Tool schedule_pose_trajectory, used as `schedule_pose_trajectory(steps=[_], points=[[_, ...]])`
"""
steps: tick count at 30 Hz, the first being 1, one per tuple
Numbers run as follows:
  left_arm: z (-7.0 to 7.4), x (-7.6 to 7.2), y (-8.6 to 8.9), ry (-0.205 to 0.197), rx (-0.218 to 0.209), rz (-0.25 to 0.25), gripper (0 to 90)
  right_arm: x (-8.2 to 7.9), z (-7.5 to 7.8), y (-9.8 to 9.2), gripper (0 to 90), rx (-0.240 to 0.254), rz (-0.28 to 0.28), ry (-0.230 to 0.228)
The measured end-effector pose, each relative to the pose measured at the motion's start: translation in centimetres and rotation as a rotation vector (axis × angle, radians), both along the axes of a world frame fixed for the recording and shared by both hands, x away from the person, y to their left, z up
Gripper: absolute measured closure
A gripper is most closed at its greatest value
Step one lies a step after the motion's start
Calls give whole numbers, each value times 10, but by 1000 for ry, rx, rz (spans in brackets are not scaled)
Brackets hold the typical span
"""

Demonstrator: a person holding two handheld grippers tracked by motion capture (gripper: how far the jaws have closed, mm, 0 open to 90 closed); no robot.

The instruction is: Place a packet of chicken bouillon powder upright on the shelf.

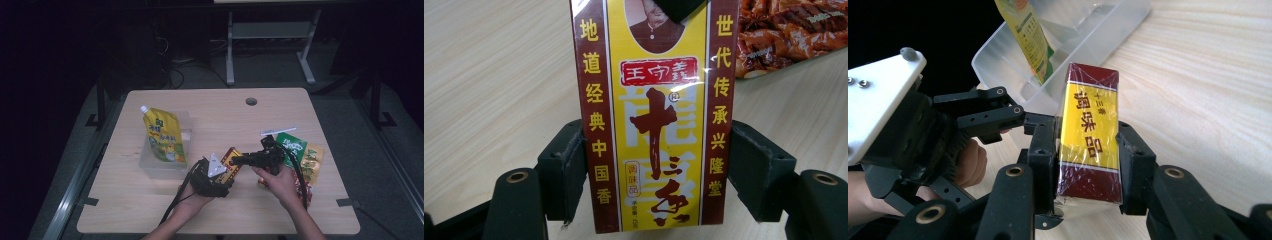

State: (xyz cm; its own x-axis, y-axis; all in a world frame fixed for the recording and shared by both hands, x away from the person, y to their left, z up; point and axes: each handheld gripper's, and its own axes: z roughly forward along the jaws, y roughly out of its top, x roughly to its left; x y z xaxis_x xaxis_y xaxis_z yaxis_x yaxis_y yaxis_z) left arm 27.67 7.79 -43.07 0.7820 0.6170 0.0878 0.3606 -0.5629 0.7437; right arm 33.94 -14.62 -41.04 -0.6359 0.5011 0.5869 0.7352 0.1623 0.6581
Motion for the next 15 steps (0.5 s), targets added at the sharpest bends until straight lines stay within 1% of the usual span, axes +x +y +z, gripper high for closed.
schedule_pose_trajectory(steps=[2, 4, 6, 8, 11, 13, 14, 15], points=[[1, 0, 2, 1, -4, -2, 297, 0, 3, 2, 665, -8, 6, -14], [1, -1, 3, 1, -8, -9, 294, -1, 6, 3, 668, -16, 8, -19], [2, -2, 4, -4, 1, -15, 291, -1, 8, 3, 668, -23, 9, -36], [2, -3, 4, 1, 8, -22, 288, -2, 10, 3, 669, -30, 9, -35], [1, -3, 5, 15, 10, -26, 288, -1, 12, 2, 670, -46, 5, -46], [0, -4, 6, 24, 9, -29, 285, -1, 15, 0, 670, -78, -5, -66], [-1, -4, 7, 29, 6, -30, 283, -1, 17, -2, 670, -88, -9, -66], [0, -4, 7, 30, 7, -33, 281, -1, 19, -3, 670, -86, -13, -64]])
